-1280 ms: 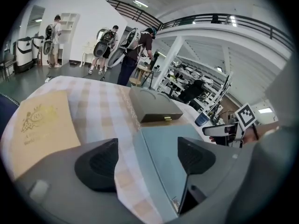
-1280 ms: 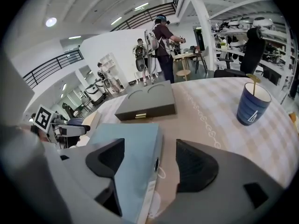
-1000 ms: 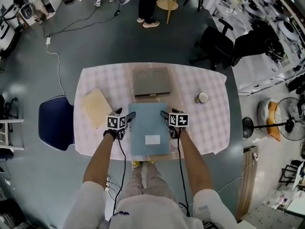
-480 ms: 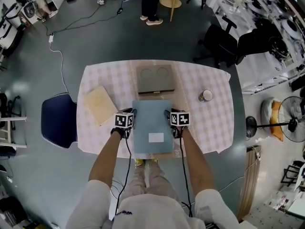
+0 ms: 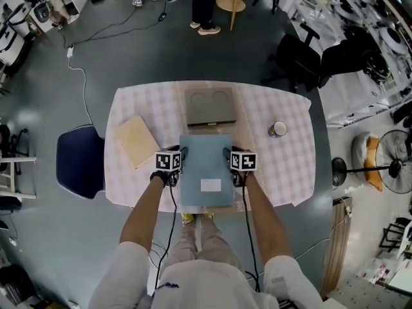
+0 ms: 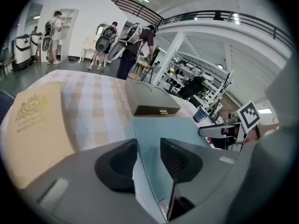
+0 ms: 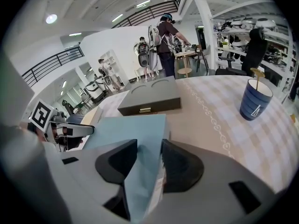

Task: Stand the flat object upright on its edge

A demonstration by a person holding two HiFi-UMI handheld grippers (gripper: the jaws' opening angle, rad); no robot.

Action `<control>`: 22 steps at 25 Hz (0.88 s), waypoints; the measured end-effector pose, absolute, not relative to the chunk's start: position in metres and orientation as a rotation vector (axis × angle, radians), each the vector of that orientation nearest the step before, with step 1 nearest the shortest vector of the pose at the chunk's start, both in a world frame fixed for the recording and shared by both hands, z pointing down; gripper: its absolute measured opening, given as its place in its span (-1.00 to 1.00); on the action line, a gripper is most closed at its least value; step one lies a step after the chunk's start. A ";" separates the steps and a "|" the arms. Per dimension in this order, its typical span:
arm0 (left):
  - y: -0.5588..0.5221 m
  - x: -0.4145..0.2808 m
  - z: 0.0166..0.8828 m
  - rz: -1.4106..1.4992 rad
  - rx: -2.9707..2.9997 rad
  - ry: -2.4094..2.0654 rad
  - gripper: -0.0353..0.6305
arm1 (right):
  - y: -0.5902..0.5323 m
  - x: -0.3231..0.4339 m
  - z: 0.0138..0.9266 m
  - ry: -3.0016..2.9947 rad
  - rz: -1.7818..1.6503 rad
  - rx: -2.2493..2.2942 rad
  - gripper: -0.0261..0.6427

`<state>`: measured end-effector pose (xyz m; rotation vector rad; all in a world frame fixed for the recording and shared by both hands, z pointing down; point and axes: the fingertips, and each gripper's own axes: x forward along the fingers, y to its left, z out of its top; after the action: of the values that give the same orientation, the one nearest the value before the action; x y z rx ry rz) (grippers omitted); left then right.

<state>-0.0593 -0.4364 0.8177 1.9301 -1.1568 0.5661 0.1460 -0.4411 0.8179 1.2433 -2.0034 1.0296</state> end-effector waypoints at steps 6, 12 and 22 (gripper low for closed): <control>-0.435 -0.058 0.807 0.492 1.918 -1.169 -0.40 | -0.438 0.147 0.806 -2.023 0.999 1.241 -0.43; -0.426 -0.063 0.788 0.461 1.954 -1.182 -0.36 | -0.435 0.141 0.784 -2.062 0.936 1.251 -0.45; -0.413 -0.077 0.759 0.416 1.970 -1.237 -0.36 | -0.433 0.126 0.750 -2.125 0.904 1.276 -0.53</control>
<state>-0.0772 -0.4127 0.7595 1.9696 -1.2368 0.4155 0.1259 -0.4326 0.7500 1.2764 -2.1254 0.9036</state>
